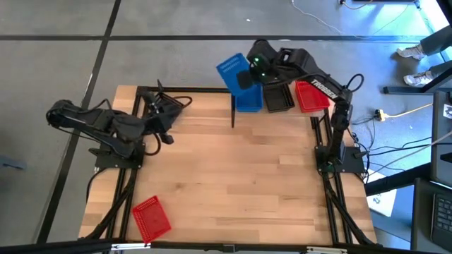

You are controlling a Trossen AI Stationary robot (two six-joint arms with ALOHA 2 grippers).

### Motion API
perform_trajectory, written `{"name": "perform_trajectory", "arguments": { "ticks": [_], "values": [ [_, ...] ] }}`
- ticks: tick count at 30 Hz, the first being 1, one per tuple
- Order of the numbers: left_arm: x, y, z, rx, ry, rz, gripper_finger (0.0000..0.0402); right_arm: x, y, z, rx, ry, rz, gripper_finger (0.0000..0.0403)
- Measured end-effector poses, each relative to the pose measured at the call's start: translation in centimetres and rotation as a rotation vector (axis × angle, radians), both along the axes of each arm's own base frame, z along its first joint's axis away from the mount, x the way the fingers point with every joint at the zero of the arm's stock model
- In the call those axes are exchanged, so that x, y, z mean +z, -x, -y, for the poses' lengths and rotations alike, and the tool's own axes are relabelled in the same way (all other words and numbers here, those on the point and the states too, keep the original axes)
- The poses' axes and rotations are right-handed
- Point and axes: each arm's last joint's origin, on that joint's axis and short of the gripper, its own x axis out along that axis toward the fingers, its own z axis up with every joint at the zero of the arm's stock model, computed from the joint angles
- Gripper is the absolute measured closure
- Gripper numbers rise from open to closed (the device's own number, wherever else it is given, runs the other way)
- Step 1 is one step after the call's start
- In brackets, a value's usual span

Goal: Stack baskets on shelf by color
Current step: Stack the blue bin on the blue bin on the shelf

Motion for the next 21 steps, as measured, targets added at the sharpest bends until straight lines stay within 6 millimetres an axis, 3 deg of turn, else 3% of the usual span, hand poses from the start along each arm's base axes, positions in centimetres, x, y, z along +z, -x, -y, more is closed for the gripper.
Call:
{"name": "perform_trajectory", "arguments": {
  "ticks": [5,21],
  "values": [
    [0.1,0.2,0.0,-0.011,0.006,0.004,0.0324,-0.4,1.8,0.7,-0.160,-0.203,0.033,0.0398],
    [-0.1,-0.1,0.2,-0.126,-0.004,-0.056,0.0324,-0.7,2.3,0.7,-0.473,-0.378,0.155,0.0396]
  ]
}}
